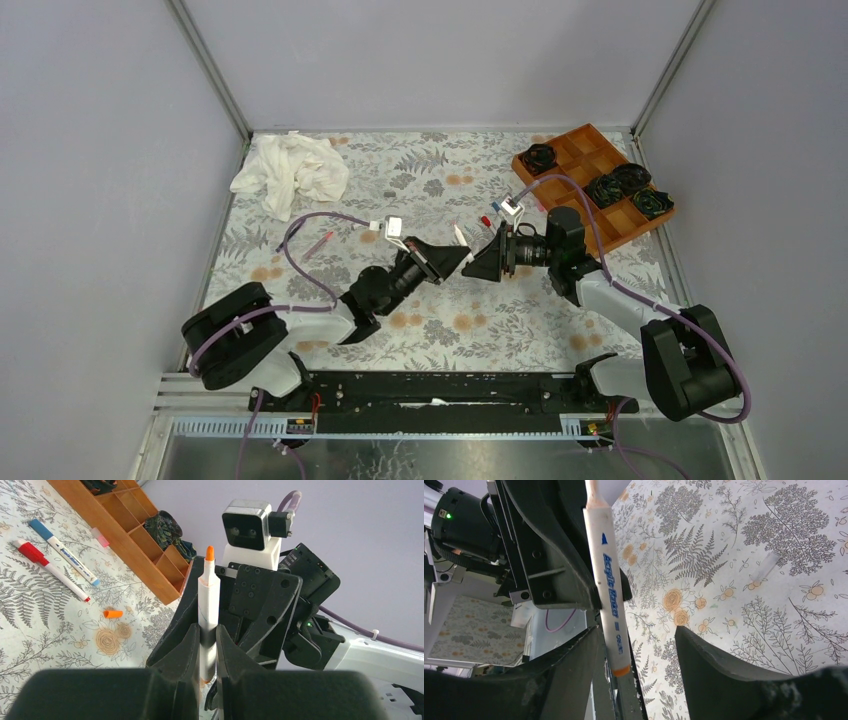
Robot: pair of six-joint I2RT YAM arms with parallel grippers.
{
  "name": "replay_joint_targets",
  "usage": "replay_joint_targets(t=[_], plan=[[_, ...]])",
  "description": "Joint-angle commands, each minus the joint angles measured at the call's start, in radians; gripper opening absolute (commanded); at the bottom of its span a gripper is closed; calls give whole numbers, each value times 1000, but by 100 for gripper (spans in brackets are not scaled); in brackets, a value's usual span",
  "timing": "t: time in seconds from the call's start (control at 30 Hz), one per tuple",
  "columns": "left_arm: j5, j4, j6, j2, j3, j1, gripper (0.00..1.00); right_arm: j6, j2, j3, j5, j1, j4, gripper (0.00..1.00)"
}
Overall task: Insert the pens into the pen caps
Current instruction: Pick up the pen from the center of the board.
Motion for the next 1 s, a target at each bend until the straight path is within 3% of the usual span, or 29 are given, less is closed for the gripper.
replay_joint_targets(t=[0.0,0.1,0.23,0.3,0.4,0.63,0.7,0.9,0.97], plan=[[-23,92,-6,26,29,-19,0,2,-8,34,-23,8,32,61],[-18,91,-1,29,35,-26,0,-4,-8,42,-20,8,21,47],[-8,83,11,33,47,-32,0,-27,-1,64,-23,8,-23,13],[-5,83,9,33,48,-32,0,-44,-3,80,-33,9,-51,0],[-12,70,19,8,42,-32,18,-54,-18,85,-54,9,-60,0],[42,155,76,-96,-58,-24,77,-80,-10,99,-218,8,-50,0],[66,150,84,-125,-69,-17,86,-80,4,112,-279,9,-43,0],[174,50,94,-149,-22,26,88,-88,11,124,-350,10,-51,0],[179,47,76,-129,-5,38,83,-99,10,126,-356,15,-66,0]])
